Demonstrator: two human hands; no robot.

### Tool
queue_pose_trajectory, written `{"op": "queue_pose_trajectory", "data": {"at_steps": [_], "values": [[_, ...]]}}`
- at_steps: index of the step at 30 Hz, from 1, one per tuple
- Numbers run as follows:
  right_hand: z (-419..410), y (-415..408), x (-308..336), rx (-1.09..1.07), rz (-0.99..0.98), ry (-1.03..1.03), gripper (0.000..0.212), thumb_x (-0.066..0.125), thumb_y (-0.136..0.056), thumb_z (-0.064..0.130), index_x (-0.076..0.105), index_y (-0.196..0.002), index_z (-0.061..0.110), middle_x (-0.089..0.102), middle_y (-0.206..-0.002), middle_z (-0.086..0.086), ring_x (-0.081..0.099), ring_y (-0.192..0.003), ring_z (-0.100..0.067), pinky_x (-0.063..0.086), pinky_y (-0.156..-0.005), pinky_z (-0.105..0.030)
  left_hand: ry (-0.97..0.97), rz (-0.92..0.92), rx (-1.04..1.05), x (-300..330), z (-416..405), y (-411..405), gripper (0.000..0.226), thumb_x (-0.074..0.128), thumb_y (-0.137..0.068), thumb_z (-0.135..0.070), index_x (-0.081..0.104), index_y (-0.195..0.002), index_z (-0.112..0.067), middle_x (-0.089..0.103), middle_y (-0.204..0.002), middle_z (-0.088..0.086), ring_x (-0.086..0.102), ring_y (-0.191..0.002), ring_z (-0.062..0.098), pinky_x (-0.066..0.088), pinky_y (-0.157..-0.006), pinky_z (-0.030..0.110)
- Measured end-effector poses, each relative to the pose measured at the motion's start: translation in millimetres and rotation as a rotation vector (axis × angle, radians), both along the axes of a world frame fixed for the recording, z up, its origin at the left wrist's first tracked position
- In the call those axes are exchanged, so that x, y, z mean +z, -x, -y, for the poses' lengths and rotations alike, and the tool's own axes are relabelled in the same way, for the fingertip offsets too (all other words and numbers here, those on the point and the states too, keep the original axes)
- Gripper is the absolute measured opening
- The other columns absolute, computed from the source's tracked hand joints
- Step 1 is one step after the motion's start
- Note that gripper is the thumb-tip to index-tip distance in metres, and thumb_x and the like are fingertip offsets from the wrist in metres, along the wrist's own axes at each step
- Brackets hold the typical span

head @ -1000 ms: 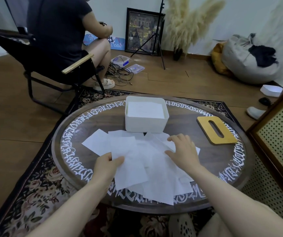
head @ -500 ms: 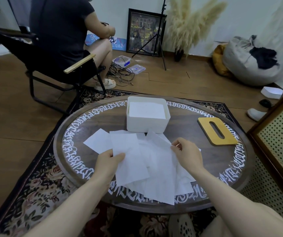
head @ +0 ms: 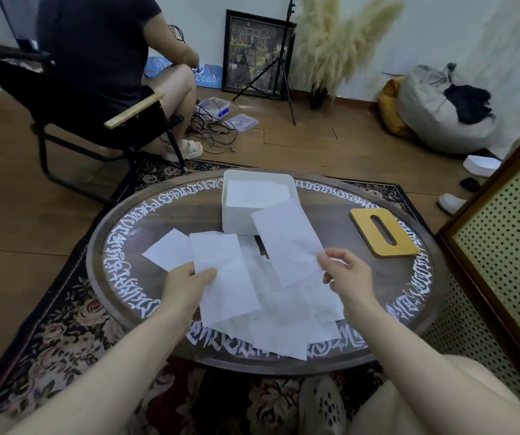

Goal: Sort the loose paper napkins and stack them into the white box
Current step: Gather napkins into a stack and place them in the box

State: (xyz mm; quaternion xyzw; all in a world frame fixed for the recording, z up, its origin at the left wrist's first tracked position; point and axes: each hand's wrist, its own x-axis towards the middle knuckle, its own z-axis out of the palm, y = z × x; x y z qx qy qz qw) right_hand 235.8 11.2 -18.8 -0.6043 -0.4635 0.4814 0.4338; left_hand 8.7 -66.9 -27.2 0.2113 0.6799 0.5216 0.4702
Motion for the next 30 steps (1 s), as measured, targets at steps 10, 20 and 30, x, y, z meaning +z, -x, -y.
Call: {"op": "queue_pose_trajectory", "data": {"at_steps": [10,20,30], "values": [[7.8,-8.2,-16.9,-0.023,-0.008,0.389,0.007,0.065,-0.089,0.010,0.060,-0.093,0.011,0.056,-0.074,-0.006,0.048,-0.053,-0.015,0.030,-0.046,-0.024,-0.001,0.014,0.004,-1.2,4.1,2.5,0.013,0.058,-0.092,-0.002,0.066,-0.102,-0.003,0.066,-0.104,0.012,0.062,-0.094,0.029,0.049,-0.083,0.038],[6.3,-9.3,-14.0,0.023,0.148,0.408,0.033,0.066,-0.088,0.011,0.057,-0.118,-0.002,0.059,-0.099,-0.009,0.051,-0.074,-0.020,0.039,-0.056,-0.029,0.034,0.029,-0.047,-4.4,2.5,-2.2,0.010,0.058,-0.091,-0.001,0.065,-0.096,-0.006,0.067,-0.101,0.011,0.063,-0.091,0.030,0.052,-0.084,0.043],[-3.0,-17.7,-11.1,0.054,0.303,0.266,0.005,0.060,-0.091,0.004,0.065,-0.089,0.004,0.065,-0.090,-0.016,0.055,-0.072,-0.020,0.045,-0.069,-0.030,0.035,-0.008,-0.065,-7.6,0.9,-4.3,0.011,0.062,-0.089,-0.002,0.063,-0.090,-0.013,0.068,-0.100,0.010,0.065,-0.093,0.033,0.054,-0.077,0.042]]}}
